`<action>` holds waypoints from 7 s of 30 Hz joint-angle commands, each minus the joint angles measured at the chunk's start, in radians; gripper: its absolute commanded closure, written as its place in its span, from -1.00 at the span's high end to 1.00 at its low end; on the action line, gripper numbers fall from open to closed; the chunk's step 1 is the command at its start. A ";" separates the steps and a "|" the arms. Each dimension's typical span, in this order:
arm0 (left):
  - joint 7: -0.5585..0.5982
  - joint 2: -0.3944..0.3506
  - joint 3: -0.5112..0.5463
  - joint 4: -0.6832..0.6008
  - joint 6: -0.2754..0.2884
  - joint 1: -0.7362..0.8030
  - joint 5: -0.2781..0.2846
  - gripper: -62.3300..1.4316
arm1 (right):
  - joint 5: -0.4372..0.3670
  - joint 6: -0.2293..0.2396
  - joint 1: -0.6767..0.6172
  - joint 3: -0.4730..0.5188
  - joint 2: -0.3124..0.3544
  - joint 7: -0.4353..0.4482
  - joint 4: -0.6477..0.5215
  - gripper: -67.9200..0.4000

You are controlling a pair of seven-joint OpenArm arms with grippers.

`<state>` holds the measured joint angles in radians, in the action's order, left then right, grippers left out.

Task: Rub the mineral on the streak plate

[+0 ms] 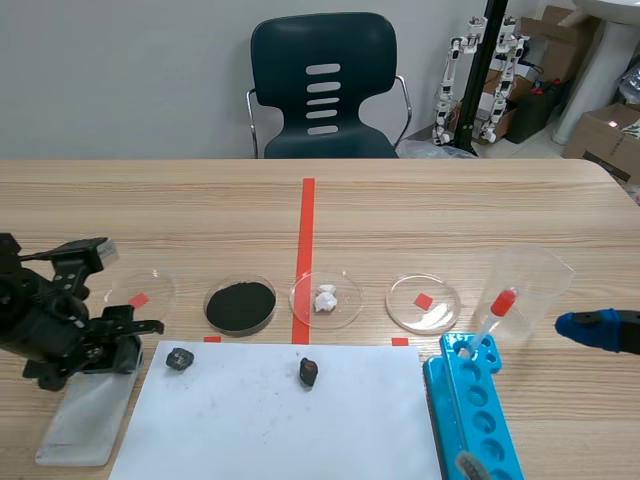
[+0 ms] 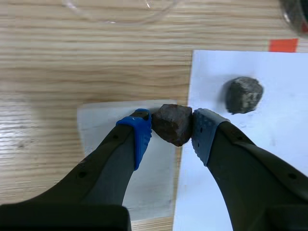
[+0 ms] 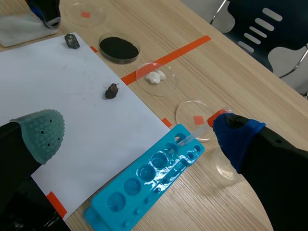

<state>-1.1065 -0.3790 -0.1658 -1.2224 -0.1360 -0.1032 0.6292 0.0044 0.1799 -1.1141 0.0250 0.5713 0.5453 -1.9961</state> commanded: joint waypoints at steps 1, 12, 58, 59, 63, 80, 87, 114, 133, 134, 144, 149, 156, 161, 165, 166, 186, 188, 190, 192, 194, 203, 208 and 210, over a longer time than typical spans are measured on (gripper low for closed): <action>-0.007 0.018 -0.009 -0.002 0.014 0.000 0.044 -0.61 | -0.008 0.000 0.003 0.009 0.005 0.012 -0.010 0.93; -0.065 0.018 -0.009 -0.002 -0.065 0.000 -0.124 -0.61 | -0.008 0.000 0.003 0.009 0.005 0.012 -0.010 0.93; -0.152 0.015 -0.009 -0.042 -0.195 0.003 -0.389 -0.61 | -0.008 0.000 0.003 0.009 0.005 0.012 -0.010 0.93; -0.151 0.015 -0.009 -0.042 -0.195 0.003 -0.388 -0.61 | -0.008 0.000 0.003 0.009 0.005 0.012 -0.010 0.93; -0.145 0.016 -0.009 -0.042 -0.189 0.003 -0.337 -0.61 | -0.008 0.000 0.003 0.009 0.005 0.012 -0.010 0.93; -0.065 0.015 -0.016 -0.042 -0.071 0.009 -0.068 -0.61 | -0.008 0.000 0.003 0.009 0.005 0.012 -0.010 0.93; -0.105 0.015 -0.016 -0.042 -0.153 0.009 -0.257 -0.61 | -0.008 0.000 0.003 0.009 0.005 0.012 -0.010 0.93; -0.083 0.018 -0.016 -0.042 -0.071 0.009 -0.047 -0.61 | -0.008 0.000 0.003 0.009 0.005 0.012 -0.010 0.93; -0.145 0.015 -0.015 -0.042 -0.244 0.009 -0.511 -0.61 | -0.008 0.000 0.003 0.009 0.005 0.012 -0.010 0.93; -0.144 0.015 -0.015 -0.042 -0.244 0.009 -0.520 -0.61 | -0.008 0.000 0.003 0.009 0.005 0.012 -0.010 0.93; -0.118 0.014 -0.015 -0.042 -0.266 0.009 -0.549 -0.61 | -0.008 0.000 0.003 0.009 0.005 0.012 -0.010 0.93; -0.069 0.006 -0.012 -0.048 -0.291 0.029 -0.556 -0.61 | -0.008 0.000 0.003 0.009 0.005 0.011 -0.010 0.93; 0.051 -0.027 -0.011 -0.117 -0.300 0.115 -0.555 -0.61 | -0.008 0.000 0.003 0.009 0.005 0.012 -0.010 0.93; 0.171 -0.066 0.004 -0.245 -0.299 0.221 -0.500 -0.61 | -0.008 0.000 0.003 0.009 0.005 0.012 -0.010 0.93; 0.268 -0.091 0.037 -0.382 -0.297 0.335 -0.472 -0.61 | -0.008 0.000 0.003 0.009 0.005 0.012 -0.010 0.93; 0.290 -0.090 0.051 -0.416 -0.296 0.366 -0.471 -0.61 | -0.008 0.000 0.003 0.009 0.005 0.012 -0.010 0.93; 0.985 -0.053 0.105 -0.854 0.151 0.900 -0.380 -0.61 | -0.008 0.000 0.003 0.009 0.005 0.012 -0.010 0.93; 1.020 -0.027 0.105 -0.874 0.191 0.924 -0.380 -0.61 | -0.008 0.000 0.003 0.009 0.005 0.012 -0.010 0.93; 1.048 0.002 0.104 -0.890 0.232 0.939 -0.380 -0.61 | -0.008 0.000 0.003 0.009 0.005 0.012 -0.010 0.93; 1.065 0.028 0.104 -0.901 0.269 0.940 -0.380 -0.61 | -0.008 0.000 0.003 0.009 0.005 0.012 -0.010 0.93; 1.065 0.047 0.104 -0.908 0.303 0.940 -0.383 -0.61 | -0.008 0.000 0.003 0.009 0.005 0.012 -0.010 0.93; 1.065 0.058 0.105 -0.916 0.332 0.939 -0.386 -0.61 | -0.008 0.000 0.003 0.009 0.005 0.012 -0.010 0.93; 1.065 0.057 0.105 -0.916 0.332 0.939 -0.386 -0.61 | -0.008 0.000 0.003 0.009 0.005 0.012 -0.010 0.93; 1.065 0.057 0.105 -0.916 0.332 0.939 -0.386 -0.61 | -0.008 0.000 0.003 0.009 0.005 0.012 -0.010 0.93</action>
<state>-0.0555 -0.3191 -0.0589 -2.1151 0.1947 0.8364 0.2363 0.0044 0.1802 -1.1141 0.0250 0.5713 0.5449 -1.9961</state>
